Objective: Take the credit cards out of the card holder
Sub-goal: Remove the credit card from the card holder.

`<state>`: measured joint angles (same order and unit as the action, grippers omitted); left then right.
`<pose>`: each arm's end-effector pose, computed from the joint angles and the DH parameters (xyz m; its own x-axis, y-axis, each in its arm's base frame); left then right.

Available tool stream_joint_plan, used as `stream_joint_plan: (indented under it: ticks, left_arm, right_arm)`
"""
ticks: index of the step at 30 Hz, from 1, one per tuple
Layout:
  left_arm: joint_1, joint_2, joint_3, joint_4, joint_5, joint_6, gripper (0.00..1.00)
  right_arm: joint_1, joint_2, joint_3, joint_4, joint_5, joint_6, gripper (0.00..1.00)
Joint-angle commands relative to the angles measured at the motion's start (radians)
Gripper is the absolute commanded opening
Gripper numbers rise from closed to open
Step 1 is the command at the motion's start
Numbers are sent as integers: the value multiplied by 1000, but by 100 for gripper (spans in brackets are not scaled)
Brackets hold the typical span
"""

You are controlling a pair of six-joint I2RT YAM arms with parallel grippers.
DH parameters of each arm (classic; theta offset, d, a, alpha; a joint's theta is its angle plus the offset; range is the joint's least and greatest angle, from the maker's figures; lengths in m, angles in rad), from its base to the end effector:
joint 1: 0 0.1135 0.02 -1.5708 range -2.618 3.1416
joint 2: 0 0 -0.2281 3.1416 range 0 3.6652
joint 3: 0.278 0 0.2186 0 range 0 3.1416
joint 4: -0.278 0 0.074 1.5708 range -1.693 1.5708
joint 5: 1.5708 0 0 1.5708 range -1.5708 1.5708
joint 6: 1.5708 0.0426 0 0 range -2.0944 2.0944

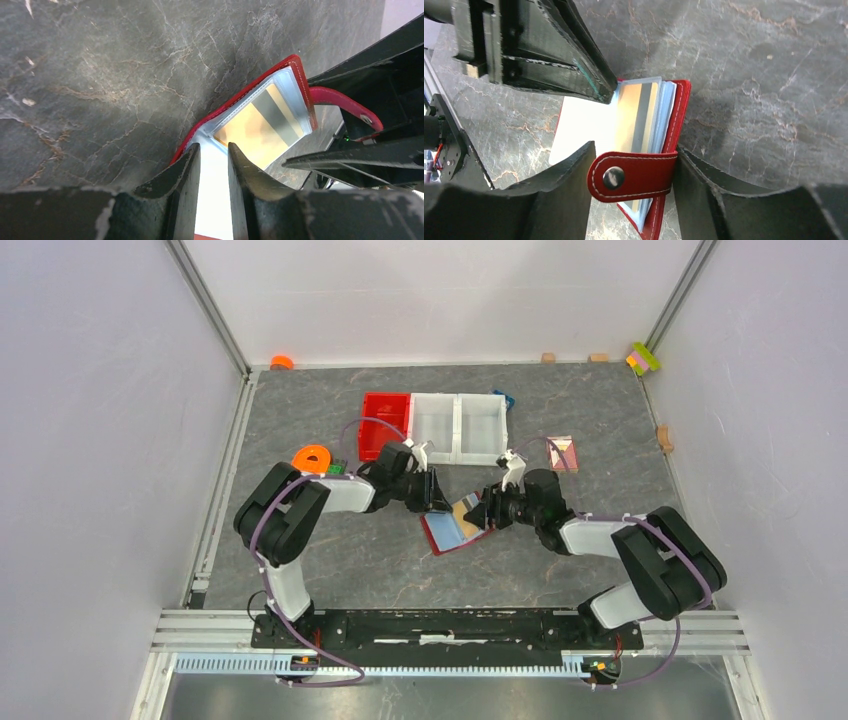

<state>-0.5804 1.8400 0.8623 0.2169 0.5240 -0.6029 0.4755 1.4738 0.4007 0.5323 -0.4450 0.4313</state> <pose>0.2628 -0.1978 0.1162 -0.9160 0.0136 -0.4010 0.3138 0.6471 -0.6949 0.2115 0.1295 0.1266 -0.7257 0.0508 -0.6861 -0.4820 0.6741 0.5597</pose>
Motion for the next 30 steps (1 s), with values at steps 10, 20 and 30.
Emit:
stream_joint_plan:
  ticks: [10,20,30]
  left_arm:
    - [5,43,65,-148,-109,152,35]
    - [5,-68,-10,-100,-109,134,40]
    - [5,-303,-139,-156,-177,10,64]
  right_arm:
    - [-2,39,43,97,-51,1,40]
    - [-14,29,-47,233,-17,66,6]
    - [-27,-25,-126,303,67,118,0]
